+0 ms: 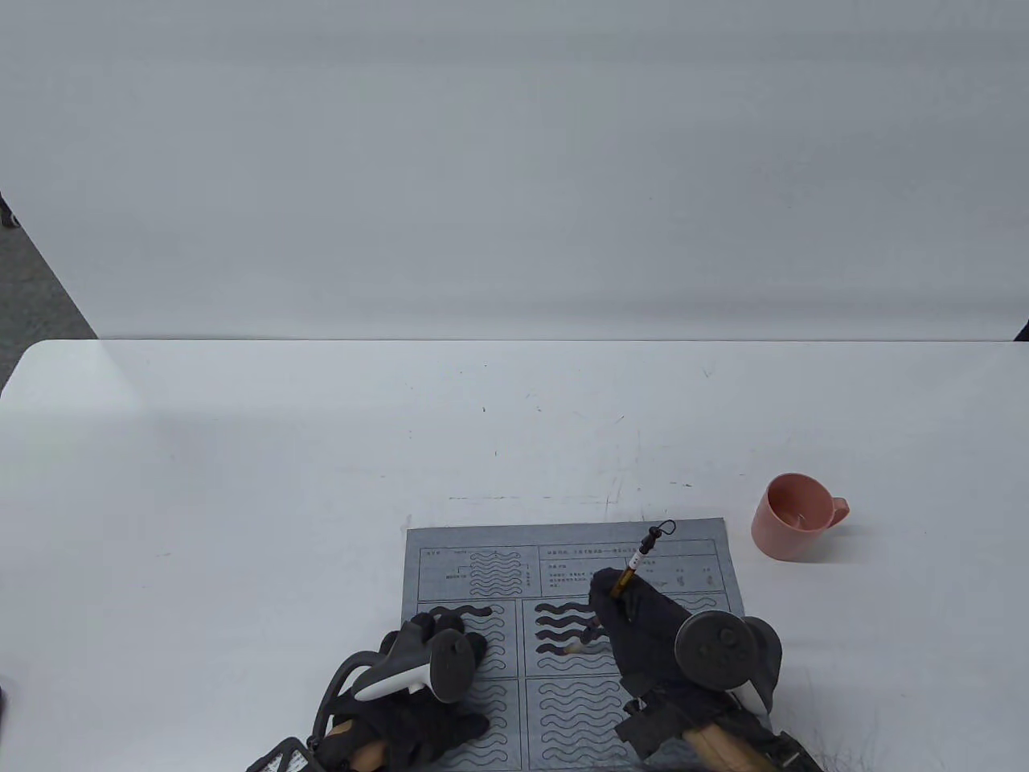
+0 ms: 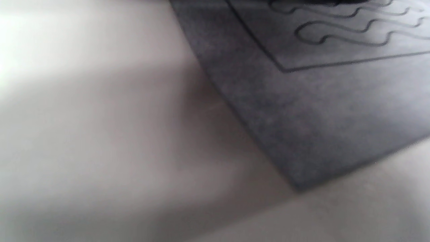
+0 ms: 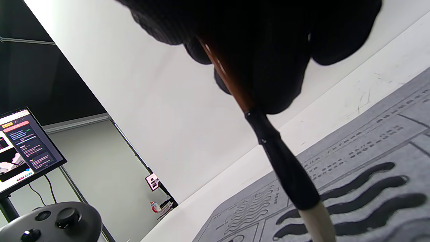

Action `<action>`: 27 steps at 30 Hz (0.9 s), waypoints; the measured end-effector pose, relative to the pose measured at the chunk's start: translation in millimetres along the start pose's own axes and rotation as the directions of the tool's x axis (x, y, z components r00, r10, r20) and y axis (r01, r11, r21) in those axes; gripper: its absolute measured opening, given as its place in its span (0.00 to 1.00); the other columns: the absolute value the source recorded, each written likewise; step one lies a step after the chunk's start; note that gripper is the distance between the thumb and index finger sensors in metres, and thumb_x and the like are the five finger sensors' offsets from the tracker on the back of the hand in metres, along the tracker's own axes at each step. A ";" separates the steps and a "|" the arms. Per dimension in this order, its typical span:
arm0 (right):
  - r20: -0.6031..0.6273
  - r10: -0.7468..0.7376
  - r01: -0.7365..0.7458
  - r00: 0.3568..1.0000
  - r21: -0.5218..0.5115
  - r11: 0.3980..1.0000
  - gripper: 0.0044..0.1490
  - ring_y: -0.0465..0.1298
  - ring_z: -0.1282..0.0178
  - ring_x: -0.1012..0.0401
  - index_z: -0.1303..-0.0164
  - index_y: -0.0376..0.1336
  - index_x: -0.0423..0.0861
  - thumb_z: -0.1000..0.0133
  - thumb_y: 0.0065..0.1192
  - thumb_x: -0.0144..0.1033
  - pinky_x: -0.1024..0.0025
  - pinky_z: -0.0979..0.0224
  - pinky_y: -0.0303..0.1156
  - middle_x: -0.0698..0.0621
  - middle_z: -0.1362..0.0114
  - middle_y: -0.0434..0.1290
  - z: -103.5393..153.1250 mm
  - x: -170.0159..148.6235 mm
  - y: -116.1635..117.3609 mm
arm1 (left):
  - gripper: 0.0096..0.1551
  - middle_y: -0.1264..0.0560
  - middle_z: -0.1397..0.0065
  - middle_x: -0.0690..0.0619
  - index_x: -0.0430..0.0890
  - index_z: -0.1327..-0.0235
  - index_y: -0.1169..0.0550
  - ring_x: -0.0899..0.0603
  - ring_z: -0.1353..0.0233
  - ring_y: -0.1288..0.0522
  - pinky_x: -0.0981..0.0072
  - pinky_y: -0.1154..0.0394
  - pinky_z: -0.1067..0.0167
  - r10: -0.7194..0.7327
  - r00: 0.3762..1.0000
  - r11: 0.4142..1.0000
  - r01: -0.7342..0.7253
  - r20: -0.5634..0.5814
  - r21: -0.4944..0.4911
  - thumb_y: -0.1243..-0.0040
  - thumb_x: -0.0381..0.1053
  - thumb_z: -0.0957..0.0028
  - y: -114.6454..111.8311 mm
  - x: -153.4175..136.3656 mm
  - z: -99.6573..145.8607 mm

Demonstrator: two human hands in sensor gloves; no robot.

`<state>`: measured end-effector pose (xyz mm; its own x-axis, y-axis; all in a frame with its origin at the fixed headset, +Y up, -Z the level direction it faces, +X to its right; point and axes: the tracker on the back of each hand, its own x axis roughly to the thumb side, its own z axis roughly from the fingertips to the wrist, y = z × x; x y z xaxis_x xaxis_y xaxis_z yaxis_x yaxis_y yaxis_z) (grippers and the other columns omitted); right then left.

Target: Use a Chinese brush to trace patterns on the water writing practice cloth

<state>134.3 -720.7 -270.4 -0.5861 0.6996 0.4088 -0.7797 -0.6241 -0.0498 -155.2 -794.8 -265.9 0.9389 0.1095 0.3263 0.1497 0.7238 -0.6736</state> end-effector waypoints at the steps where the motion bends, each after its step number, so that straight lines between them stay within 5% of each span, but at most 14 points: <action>1: 0.000 0.000 0.000 1.000 0.000 1.000 0.24 0.83 0.45 0.46 0.36 0.64 0.39 0.40 0.55 0.36 0.35 0.36 0.71 0.40 0.37 0.78 0.0 0.0 -0.1 | 0.56 0.88 0.25 0.55 0.64 0.31 0.80 0.37 0.25 0.88 0.35 0.79 0.29 0.000 1.000 1.000 0.000 0.000 0.000 0.63 0.74 0.51 0.0 0.0 0.0; 27: -0.017 0.033 -0.034 0.999 -0.032 0.999 0.23 0.84 0.47 0.46 0.38 0.66 0.40 0.39 0.57 0.38 0.35 0.36 0.70 0.40 0.39 0.80 -0.9 -1.6 -4.9 | 0.56 0.88 0.25 0.55 0.64 0.32 0.80 0.37 0.25 0.88 0.35 0.80 0.29 0.000 1.000 1.000 0.000 0.000 0.000 0.63 0.74 0.51 0.0 0.0 0.0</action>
<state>138.9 -718.4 -271.6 -0.6155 0.6843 0.3911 -0.7662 -0.6359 -0.0932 -155.2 -794.8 -265.9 0.9389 0.1095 0.3263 0.1497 0.7238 -0.6736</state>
